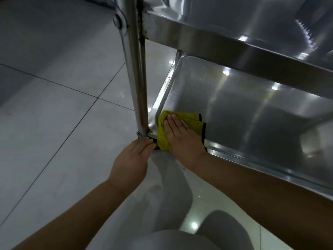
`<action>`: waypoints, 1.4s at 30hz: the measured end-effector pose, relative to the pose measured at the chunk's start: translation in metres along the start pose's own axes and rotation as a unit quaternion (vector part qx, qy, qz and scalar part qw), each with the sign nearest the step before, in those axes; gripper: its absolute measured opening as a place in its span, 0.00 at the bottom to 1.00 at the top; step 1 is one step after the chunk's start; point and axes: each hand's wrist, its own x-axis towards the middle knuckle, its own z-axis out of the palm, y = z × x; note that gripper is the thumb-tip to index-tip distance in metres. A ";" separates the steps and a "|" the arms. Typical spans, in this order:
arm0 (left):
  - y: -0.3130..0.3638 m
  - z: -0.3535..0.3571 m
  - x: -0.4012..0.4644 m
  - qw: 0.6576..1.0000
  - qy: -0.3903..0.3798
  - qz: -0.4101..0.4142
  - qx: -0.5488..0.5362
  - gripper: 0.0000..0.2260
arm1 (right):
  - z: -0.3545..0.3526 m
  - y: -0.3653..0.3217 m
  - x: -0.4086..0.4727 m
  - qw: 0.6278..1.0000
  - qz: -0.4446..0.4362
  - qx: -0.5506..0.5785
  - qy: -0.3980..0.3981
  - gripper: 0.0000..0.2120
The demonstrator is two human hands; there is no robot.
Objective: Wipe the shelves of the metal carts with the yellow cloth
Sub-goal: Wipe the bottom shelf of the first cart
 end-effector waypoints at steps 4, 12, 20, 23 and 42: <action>0.025 0.000 0.022 0.999 -0.010 0.042 -0.004 0.19 | -0.002 0.039 -0.044 0.999 -0.034 -0.002 0.024 0.24; 0.095 0.028 0.070 0.970 -0.092 0.212 0.074 0.16 | -0.006 0.140 -0.174 0.999 -0.039 -0.021 -0.001 0.30; 0.204 0.072 0.121 0.898 -0.178 0.393 0.090 0.25 | -0.007 0.215 -0.288 0.999 0.034 0.015 -0.034 0.37; 0.251 0.088 0.136 0.874 -0.206 0.433 0.077 0.27 | -0.011 0.238 -0.322 0.997 0.051 0.026 -0.043 0.37; 0.445 0.188 0.154 0.814 -0.221 0.536 -0.008 0.21 | -0.005 0.373 -0.528 0.978 0.203 0.047 -0.025 0.25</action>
